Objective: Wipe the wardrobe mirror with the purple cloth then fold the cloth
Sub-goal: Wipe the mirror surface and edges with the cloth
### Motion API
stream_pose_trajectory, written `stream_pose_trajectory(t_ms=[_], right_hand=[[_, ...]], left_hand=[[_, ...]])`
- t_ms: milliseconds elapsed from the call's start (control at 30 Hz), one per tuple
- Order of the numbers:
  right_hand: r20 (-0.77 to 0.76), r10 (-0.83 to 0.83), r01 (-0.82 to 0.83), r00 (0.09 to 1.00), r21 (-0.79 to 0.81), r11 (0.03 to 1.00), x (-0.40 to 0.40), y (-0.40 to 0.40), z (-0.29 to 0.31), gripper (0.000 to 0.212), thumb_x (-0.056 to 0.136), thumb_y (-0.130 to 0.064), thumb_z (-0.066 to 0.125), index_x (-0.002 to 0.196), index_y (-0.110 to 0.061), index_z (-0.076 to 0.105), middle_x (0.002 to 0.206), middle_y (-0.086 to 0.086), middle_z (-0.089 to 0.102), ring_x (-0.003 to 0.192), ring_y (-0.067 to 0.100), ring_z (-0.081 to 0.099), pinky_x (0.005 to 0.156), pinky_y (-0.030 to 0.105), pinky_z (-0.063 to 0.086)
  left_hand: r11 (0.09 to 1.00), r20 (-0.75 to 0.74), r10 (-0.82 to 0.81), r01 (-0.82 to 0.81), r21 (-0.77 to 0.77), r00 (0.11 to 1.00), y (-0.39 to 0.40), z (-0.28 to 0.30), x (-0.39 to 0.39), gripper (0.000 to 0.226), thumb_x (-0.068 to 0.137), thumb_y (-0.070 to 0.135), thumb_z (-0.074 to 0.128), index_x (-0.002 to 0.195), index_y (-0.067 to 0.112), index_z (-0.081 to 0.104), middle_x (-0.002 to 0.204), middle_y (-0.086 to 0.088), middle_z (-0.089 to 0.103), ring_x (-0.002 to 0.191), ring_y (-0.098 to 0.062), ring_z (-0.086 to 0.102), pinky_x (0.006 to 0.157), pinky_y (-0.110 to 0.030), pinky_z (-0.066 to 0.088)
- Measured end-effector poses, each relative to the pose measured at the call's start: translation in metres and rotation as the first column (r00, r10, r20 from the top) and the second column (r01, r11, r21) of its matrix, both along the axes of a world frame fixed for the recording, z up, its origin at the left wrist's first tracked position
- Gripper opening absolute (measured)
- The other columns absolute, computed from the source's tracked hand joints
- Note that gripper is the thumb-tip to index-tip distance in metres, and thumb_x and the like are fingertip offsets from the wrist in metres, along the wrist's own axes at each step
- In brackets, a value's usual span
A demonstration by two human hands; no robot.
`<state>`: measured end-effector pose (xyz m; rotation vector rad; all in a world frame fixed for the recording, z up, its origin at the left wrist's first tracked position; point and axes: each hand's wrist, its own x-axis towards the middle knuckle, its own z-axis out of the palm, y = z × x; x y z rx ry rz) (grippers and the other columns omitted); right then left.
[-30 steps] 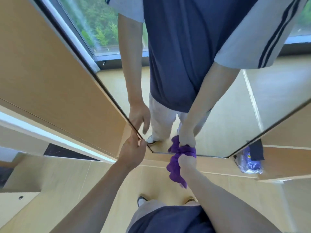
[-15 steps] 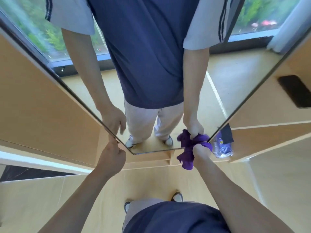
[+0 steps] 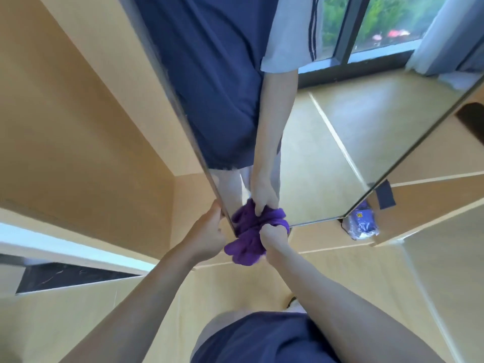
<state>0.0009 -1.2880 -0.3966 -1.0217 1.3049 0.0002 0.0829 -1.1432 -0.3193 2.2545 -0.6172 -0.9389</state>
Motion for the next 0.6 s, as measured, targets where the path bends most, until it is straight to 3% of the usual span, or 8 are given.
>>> stream_pose_trajectory(t_ms=[67, 200, 267, 333, 400, 467, 533, 600], right_hand=[[0.038, 0.011, -0.012, 0.999, 0.034, 0.999, 0.007, 0.025, 0.0, 0.027, 0.085, 0.005, 0.037, 0.095, -0.006, 0.059, 0.096, 0.011, 0.063, 0.094, 0.03, 0.058, 0.076, 0.034, 0.051], [0.077, -0.041, 0.033, 0.996, 0.099, 0.995, 0.016, 0.058, 0.002, 0.035, 0.083, 0.003, 0.038, 0.107, 0.002, 0.064, 0.106, 0.021, 0.07, 0.091, 0.032, 0.062, 0.07, 0.031, 0.044], [0.118, -0.088, 0.077, 0.989, 0.099, 0.992, 0.018, 0.061, 0.006, 0.031, 0.081, 0.004, 0.039, 0.097, 0.0, 0.065, 0.094, 0.019, 0.072, 0.085, 0.032, 0.063, 0.066, 0.029, 0.044], [0.169, -0.137, 0.123, 0.976, 0.09, 0.988, 0.016, 0.06, 0.016, 0.024, 0.081, 0.006, 0.043, 0.081, -0.005, 0.064, 0.071, 0.009, 0.07, 0.072, 0.027, 0.062, 0.057, 0.025, 0.046], [0.21, -0.165, 0.152, 0.964, 0.077, 0.985, 0.01, 0.057, 0.03, 0.019, 0.078, 0.002, 0.049, 0.083, -0.005, 0.066, 0.066, 0.004, 0.069, 0.069, 0.025, 0.064, 0.06, 0.027, 0.051], [0.242, -0.198, 0.194, 0.95, 0.038, 0.98, 0.001, 0.052, 0.042, 0.022, 0.073, -0.005, 0.054, 0.091, -0.003, 0.067, 0.073, 0.006, 0.069, 0.072, 0.026, 0.064, 0.066, 0.031, 0.051], [0.245, -0.247, 0.258, 0.938, -0.014, 0.966, -0.012, 0.04, 0.047, 0.025, 0.075, -0.008, 0.056, 0.096, -0.003, 0.067, 0.08, 0.008, 0.069, 0.074, 0.026, 0.064, 0.069, 0.032, 0.052], [0.26, -0.313, 0.334, 0.913, -0.039, 0.942, -0.027, 0.024, 0.05, 0.02, 0.081, -0.005, 0.054, 0.096, -0.004, 0.066, 0.071, 0.004, 0.069, 0.066, 0.02, 0.065, 0.062, 0.026, 0.053]], left_hand=[[0.999, 0.006, -0.046, 0.046, -0.001, 0.999, 0.004, 0.003, 0.004, 0.06, 0.064, 0.041, 0.043, 0.12, 0.056, 0.033, 0.125, 0.029, 0.055, 0.125, -0.008, 0.054, 0.094, -0.029, 0.045], [0.993, 0.003, -0.116, 0.116, 0.038, 0.993, 0.014, 0.008, 0.002, 0.065, 0.056, 0.044, 0.042, 0.119, 0.054, 0.032, 0.13, 0.024, 0.055, 0.121, -0.009, 0.058, 0.096, -0.031, 0.046], [0.991, 0.014, -0.131, 0.13, 0.043, 0.991, 0.015, 0.007, 0.006, 0.063, 0.061, 0.041, 0.043, 0.121, 0.055, 0.031, 0.131, 0.026, 0.055, 0.12, -0.008, 0.058, 0.097, -0.033, 0.047], [0.99, 0.03, -0.143, 0.142, 0.026, 0.989, 0.015, 0.006, 0.01, 0.062, 0.074, 0.025, 0.048, 0.127, 0.053, 0.031, 0.133, 0.027, 0.056, 0.122, -0.009, 0.059, 0.1, -0.037, 0.048], [0.993, 0.049, -0.118, 0.118, 0.005, 0.992, 0.015, 0.002, 0.01, 0.058, 0.079, 0.017, 0.05, 0.125, 0.049, 0.035, 0.129, 0.024, 0.06, 0.119, -0.009, 0.06, 0.098, -0.038, 0.049], [0.997, 0.098, -0.062, 0.067, -0.048, 0.993, 0.013, -0.004, 0.008, 0.04, 0.085, 0.022, 0.055, 0.117, 0.042, 0.043, 0.116, 0.021, 0.065, 0.111, -0.007, 0.063, 0.091, -0.033, 0.05], [0.992, 0.165, 0.002, 0.018, -0.122, 0.986, 0.011, -0.009, 0.003, 0.02, 0.094, 0.028, 0.061, 0.11, 0.031, 0.05, 0.102, 0.023, 0.066, 0.098, -0.001, 0.063, 0.078, -0.019, 0.046], [0.983, 0.23, 0.042, 0.001, -0.184, 0.972, 0.011, -0.012, -0.002, 0.011, 0.099, 0.028, 0.061, 0.105, 0.022, 0.054, 0.095, 0.02, 0.067, 0.09, 0.0, 0.062, 0.07, -0.013, 0.043]])
